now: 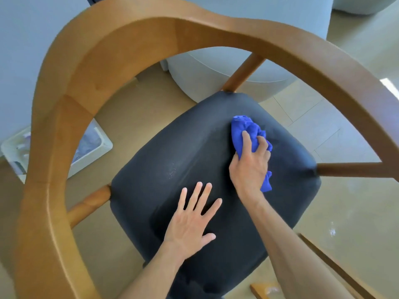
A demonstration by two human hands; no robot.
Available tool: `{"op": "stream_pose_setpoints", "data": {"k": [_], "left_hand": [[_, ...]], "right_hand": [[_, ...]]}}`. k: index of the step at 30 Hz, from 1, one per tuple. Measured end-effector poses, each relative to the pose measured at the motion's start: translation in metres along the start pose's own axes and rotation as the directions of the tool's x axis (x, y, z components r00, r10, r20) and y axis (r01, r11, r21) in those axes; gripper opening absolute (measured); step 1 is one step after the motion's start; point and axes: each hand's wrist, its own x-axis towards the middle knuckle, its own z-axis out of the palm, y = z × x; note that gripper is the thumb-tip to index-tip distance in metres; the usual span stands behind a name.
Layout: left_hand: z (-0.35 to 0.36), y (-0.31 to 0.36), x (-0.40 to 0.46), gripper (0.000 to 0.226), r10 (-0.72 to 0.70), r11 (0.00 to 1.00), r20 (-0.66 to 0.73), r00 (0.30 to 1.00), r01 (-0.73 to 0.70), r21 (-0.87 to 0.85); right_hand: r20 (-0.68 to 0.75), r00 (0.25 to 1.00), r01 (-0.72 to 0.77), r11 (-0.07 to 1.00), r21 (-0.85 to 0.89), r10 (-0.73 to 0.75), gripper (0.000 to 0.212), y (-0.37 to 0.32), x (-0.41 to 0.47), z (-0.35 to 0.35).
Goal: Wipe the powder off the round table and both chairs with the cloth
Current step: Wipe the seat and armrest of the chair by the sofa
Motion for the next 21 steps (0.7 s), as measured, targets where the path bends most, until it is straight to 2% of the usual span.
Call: {"op": "stream_pose_setpoints", "data": {"k": [3, 6, 8, 10, 11, 12, 14, 16, 18, 21], "left_hand": [[0.003, 0.01, -0.003, 0.085, 0.101, 0.994, -0.04, 0.994, -0.103, -0.04], [0.004, 0.016, -0.004, 0.078, 0.1, 0.992, -0.04, 0.994, -0.102, -0.073], [0.005, 0.015, -0.007, 0.069, 0.094, 0.992, -0.073, 0.993, -0.1, -0.079], [0.005, 0.013, -0.013, 0.069, 0.076, 0.995, -0.084, 0.994, -0.081, -0.059], [0.005, 0.013, -0.015, 0.071, 0.068, 0.997, -0.081, 0.994, -0.072, -0.043], [0.005, 0.013, -0.018, 0.073, 0.061, 0.998, -0.083, 0.995, -0.063, -0.024], [0.004, 0.015, -0.021, 0.073, 0.048, 0.999, -0.098, 0.994, -0.047, 0.009], [0.003, 0.016, -0.024, 0.071, 0.011, 1.0, -0.113, 0.994, -0.009, 0.021], [0.002, 0.016, -0.028, 0.071, -0.05, 0.999, -0.112, 0.992, 0.051, 0.004], [0.004, 0.014, -0.034, 0.071, -0.133, 0.991, -0.106, 0.985, 0.131, -0.029]], "right_hand": [[0.022, 0.993, 0.111, 0.993, 0.027, -0.112, 0.056, -0.019, -0.007, 0.003], [0.102, 0.945, 0.301, 0.949, 0.097, -0.31, 0.059, -0.041, -0.03, 0.006], [0.205, 0.821, 0.506, 0.846, 0.167, -0.532, 0.058, -0.058, -0.048, 0.009], [0.279, 0.596, 0.721, 0.655, 0.227, -0.753, 0.057, -0.063, -0.049, 0.014], [0.286, 0.5, 0.783, 0.568, 0.255, -0.818, 0.057, -0.06, -0.042, 0.016], [0.283, 0.431, 0.821, 0.503, 0.27, -0.857, 0.058, -0.056, -0.031, 0.016], [0.266, 0.357, 0.874, 0.421, 0.242, -0.895, 0.06, -0.045, -0.006, 0.015], [0.25, 0.376, 0.89, 0.423, 0.172, -0.892, 0.06, -0.032, 0.02, 0.01], [0.22, 0.496, 0.843, 0.527, 0.111, -0.84, 0.06, -0.013, 0.047, 0.001], [0.163, 0.715, 0.687, 0.726, 0.012, -0.68, 0.064, 0.031, 0.082, -0.017]]}}
